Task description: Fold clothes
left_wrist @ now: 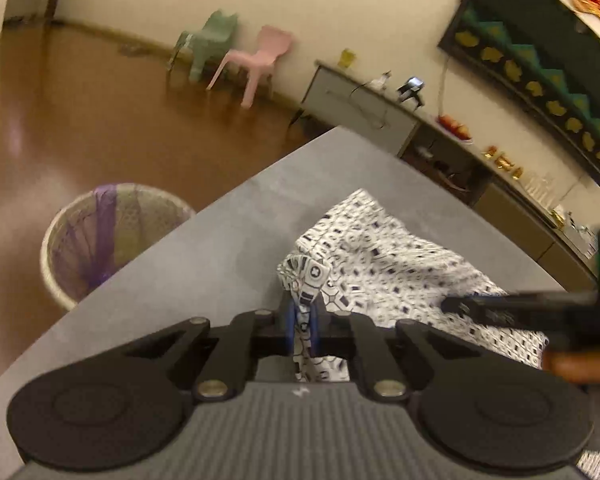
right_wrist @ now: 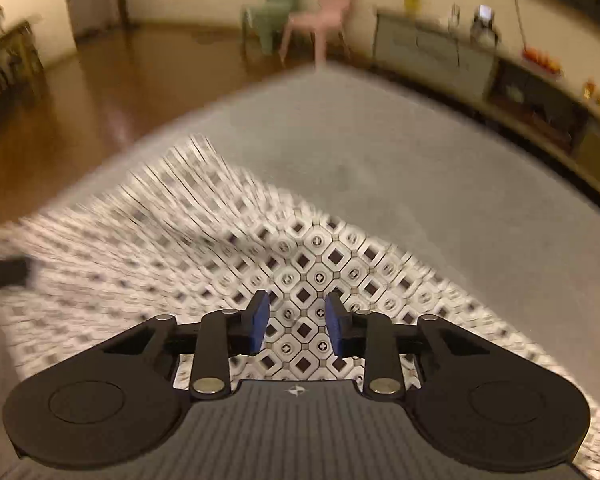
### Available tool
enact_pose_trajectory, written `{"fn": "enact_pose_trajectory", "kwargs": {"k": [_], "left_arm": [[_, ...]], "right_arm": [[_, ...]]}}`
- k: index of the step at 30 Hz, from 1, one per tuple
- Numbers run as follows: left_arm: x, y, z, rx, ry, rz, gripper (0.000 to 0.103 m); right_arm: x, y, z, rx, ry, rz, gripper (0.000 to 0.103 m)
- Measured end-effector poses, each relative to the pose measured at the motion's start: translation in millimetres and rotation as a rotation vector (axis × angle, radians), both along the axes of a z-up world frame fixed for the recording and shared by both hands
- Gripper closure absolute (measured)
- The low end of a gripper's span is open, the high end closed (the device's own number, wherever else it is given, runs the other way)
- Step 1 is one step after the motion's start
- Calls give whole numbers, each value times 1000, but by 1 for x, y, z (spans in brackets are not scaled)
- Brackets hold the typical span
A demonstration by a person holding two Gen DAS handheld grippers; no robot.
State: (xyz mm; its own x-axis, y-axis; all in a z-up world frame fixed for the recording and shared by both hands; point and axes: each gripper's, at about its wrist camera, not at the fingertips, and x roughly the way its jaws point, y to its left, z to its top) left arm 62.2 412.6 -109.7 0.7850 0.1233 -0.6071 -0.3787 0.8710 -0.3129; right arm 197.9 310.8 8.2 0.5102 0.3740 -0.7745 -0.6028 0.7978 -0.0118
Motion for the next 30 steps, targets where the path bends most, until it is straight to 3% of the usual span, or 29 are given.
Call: {"fn": "enact_pose_trajectory", "kwargs": {"k": [4, 5, 8, 9, 11, 13, 14, 15, 16, 17, 19, 22, 26, 30], "left_arm": [[4, -37, 6, 164, -15, -68, 96], [5, -47, 7, 202, -21, -88, 96], [9, -70, 6, 286, -23, -148, 96], [10, -76, 5, 311, -20, -161, 96], [12, -86, 3, 361, -16, -183, 96], [12, -94, 1, 393, -13, -202, 97], [12, -95, 1, 397, -13, -204, 97], [11, -95, 1, 398, -15, -205, 97], [11, -96, 1, 399, -16, -206, 97], [10, -96, 1, 400, -18, -208, 97], [4, -98, 8, 382, -61, -224, 98], [-8, -120, 22, 343, -145, -314, 98], [-16, -181, 23, 338, -175, -503, 101], [-9, -239, -2, 397, -103, -630, 101]], "right_arm": [[20, 12, 1, 20, 85, -11, 70], [19, 18, 10, 42, 86, 10, 64], [16, 38, 38, 111, 88, 76, 19], [13, 47, 46, 124, 93, 109, 10], [4, 82, 49, 74, 134, 228, 8], [-3, 121, 30, -56, 169, 330, 7], [-6, 136, 16, -132, 161, 358, 9], [-8, 143, 6, -177, 149, 370, 28], [-7, 133, 7, -156, 132, 350, 49], [-6, 124, 9, -135, 115, 330, 83], [-4, 105, 11, -92, 81, 290, 89], [-3, 70, 17, -12, 37, 221, 91], [-20, -63, 35, 220, 45, 3, 91], [-31, -191, -4, 366, 152, -253, 91]]}}
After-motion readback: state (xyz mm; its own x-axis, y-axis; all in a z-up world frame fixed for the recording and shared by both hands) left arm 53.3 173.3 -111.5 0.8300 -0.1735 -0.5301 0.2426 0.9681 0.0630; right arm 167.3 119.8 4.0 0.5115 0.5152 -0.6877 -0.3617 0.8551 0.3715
